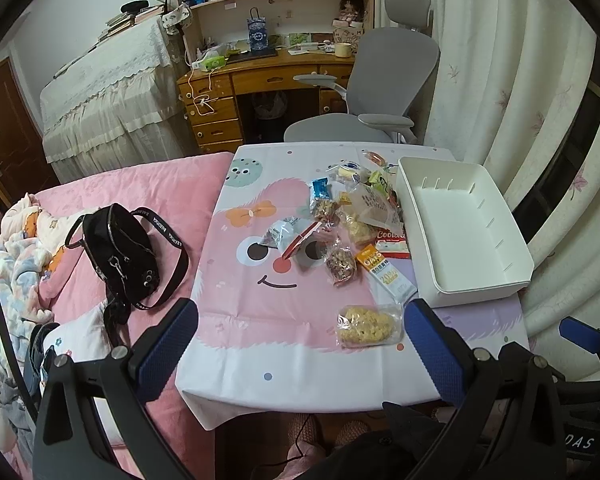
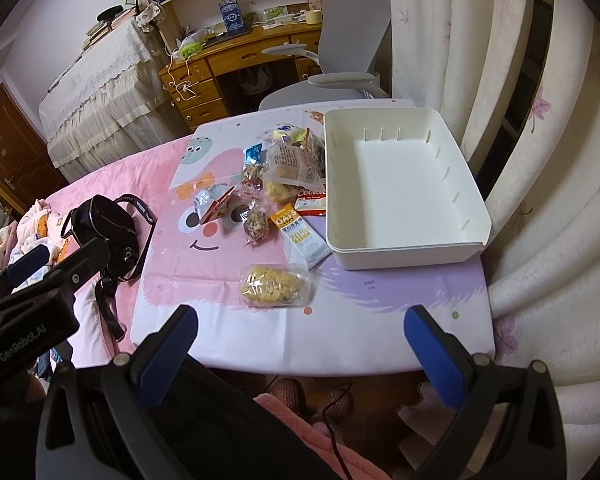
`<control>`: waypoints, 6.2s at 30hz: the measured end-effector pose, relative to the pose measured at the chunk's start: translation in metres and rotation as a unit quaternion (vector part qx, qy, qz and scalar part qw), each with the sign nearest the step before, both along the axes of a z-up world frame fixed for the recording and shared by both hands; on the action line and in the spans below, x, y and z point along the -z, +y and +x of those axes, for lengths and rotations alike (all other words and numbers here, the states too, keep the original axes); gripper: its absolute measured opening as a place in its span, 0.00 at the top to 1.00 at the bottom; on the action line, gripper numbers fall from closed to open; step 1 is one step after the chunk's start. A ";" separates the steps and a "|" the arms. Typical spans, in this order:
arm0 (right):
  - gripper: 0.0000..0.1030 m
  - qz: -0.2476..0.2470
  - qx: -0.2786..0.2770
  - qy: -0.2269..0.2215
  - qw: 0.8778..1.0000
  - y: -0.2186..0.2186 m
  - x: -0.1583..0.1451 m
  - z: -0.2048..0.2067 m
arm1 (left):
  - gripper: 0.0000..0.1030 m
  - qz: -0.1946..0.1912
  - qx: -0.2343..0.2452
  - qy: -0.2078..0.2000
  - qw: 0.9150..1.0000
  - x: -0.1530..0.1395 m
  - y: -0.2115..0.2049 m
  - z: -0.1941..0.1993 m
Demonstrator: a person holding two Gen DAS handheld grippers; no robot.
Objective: Organize snacks
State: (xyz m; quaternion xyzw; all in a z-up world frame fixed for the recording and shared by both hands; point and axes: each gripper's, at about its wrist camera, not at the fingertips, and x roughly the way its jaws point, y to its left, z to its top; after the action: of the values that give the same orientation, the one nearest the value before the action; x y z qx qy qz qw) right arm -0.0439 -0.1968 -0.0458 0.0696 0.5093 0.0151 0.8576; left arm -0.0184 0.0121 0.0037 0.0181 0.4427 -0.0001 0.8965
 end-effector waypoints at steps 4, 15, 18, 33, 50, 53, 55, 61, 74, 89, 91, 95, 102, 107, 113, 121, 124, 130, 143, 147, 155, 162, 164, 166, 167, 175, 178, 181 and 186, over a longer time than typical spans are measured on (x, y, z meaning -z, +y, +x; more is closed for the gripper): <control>0.00 0.002 0.000 0.005 1.000 -0.007 0.002 -0.001 | 0.01 0.006 -0.009 0.004 1.000 0.000 -0.011 0.000; 0.00 0.006 -0.025 0.005 1.000 -0.020 0.005 0.001 | 0.01 0.019 -0.030 0.010 0.999 -0.001 -0.024 -0.006; 0.00 0.012 -0.037 0.007 0.999 -0.018 0.007 0.002 | 0.01 0.017 -0.040 0.016 0.999 0.001 -0.022 -0.007; 0.00 0.013 -0.054 0.000 0.998 0.012 0.007 0.017 | 0.01 0.003 -0.050 0.019 0.999 0.005 0.012 -0.006; 0.00 -0.003 0.011 -0.011 1.000 0.090 0.020 0.040 | 0.01 -0.044 0.055 0.067 0.995 0.034 0.091 0.072; 0.00 -0.017 0.029 -0.025 0.999 0.102 0.026 0.046 | 0.01 -0.053 0.082 0.073 0.993 0.043 0.101 0.091; 0.00 -0.035 0.038 -0.037 0.998 0.108 0.031 0.050 | 0.01 -0.057 0.094 0.075 0.991 0.048 0.106 0.100; 0.01 -0.085 0.034 -0.081 0.992 0.113 0.041 0.053 | 0.02 -0.061 0.122 0.086 0.987 0.062 0.118 0.132; 0.01 -0.074 0.018 -0.040 0.996 0.097 0.112 0.067 | 0.02 -0.068 0.179 0.123 0.974 0.096 0.103 0.197; 0.09 -0.076 -0.057 0.066 0.993 0.107 0.205 0.102 | 0.02 -0.079 0.202 0.220 0.951 0.191 0.061 0.286; 0.10 -0.071 -0.053 0.080 0.993 0.105 0.213 0.105 | 0.02 -0.073 0.202 0.232 0.949 0.205 0.057 0.294; 0.11 -0.066 -0.041 0.092 0.993 0.101 0.223 0.108 | 0.02 -0.061 0.203 0.252 0.944 0.227 0.053 0.305; 0.11 -0.057 -0.032 0.102 0.993 0.096 0.232 0.114 | 0.02 -0.056 0.218 0.274 0.935 0.256 0.045 0.318; 0.11 -0.055 -0.032 0.098 0.993 0.094 0.234 0.117 | 0.02 -0.063 0.226 0.289 0.928 0.273 0.037 0.327; 0.11 -0.055 -0.033 0.094 0.993 0.096 0.234 0.122 | 0.10 -0.081 0.229 0.303 0.922 0.284 0.031 0.330; 0.16 -0.052 -0.045 0.100 0.993 0.097 0.237 0.127 | 0.24 -0.087 0.245 0.303 0.917 0.290 0.026 0.328; 0.19 -0.052 -0.050 0.104 0.992 0.097 0.237 0.128 | 0.37 -0.093 0.243 0.302 0.917 0.285 0.026 0.324; 0.23 -0.050 -0.045 0.100 0.993 0.097 0.234 0.127 | 0.45 -0.106 0.235 0.288 0.922 0.281 0.026 0.309; 0.34 -0.023 -0.038 0.078 0.996 0.104 0.222 0.120 | 0.45 -0.128 0.209 0.257 0.935 0.237 0.061 0.271; 0.35 -0.014 -0.040 0.069 0.997 0.112 0.216 0.117 | 0.45 -0.138 0.199 0.240 0.940 0.220 0.077 0.258; 0.35 -0.012 -0.060 0.016 0.998 0.128 0.174 0.102 | 0.44 -0.168 0.180 0.200 0.948 0.178 0.115 0.217; 0.34 0.006 -0.036 -0.025 0.999 0.132 0.133 0.079 | 0.43 -0.176 0.174 0.155 0.956 0.148 0.128 0.172; 0.34 0.014 -0.029 -0.031 0.999 0.130 0.124 0.072 | 0.43 -0.173 0.175 0.148 0.958 0.141 0.127 0.162; 0.34 0.018 -0.024 -0.032 0.999 0.128 0.116 0.069 | 0.42 -0.181 0.180 0.142 0.956 0.132 0.128 0.152; 0.34 0.018 -0.023 -0.034 0.999 0.128 0.112 0.066 | 0.42 -0.185 0.182 0.139 0.956 0.127 0.127 0.147; 0.34 0.013 -0.025 -0.053 0.998 0.118 0.084 0.047 | 0.42 -0.207 0.210 0.104 0.950 0.094 0.107 0.125; 0.34 0.012 -0.025 -0.062 0.998 0.107 0.075 0.041 | 0.42 -0.210 0.215 0.098 0.949 0.087 0.095 0.118; 0.34 0.017 -0.022 -0.069 0.997 0.092 0.069 0.035 | 0.42 -0.213 0.210 0.096 0.949 0.084 0.079 0.114; 0.34 0.023 -0.030 -0.074 0.997 0.058 0.063 0.033 | 0.42 -0.217 0.206 0.093 0.950 0.078 0.042 0.113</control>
State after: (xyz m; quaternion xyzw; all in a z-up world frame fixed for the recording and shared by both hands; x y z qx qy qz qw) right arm -0.0106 -0.1389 -0.1084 0.0725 0.4463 0.0579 0.8901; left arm 0.0949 0.0545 -0.0747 -0.0860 0.5004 -0.2819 0.8141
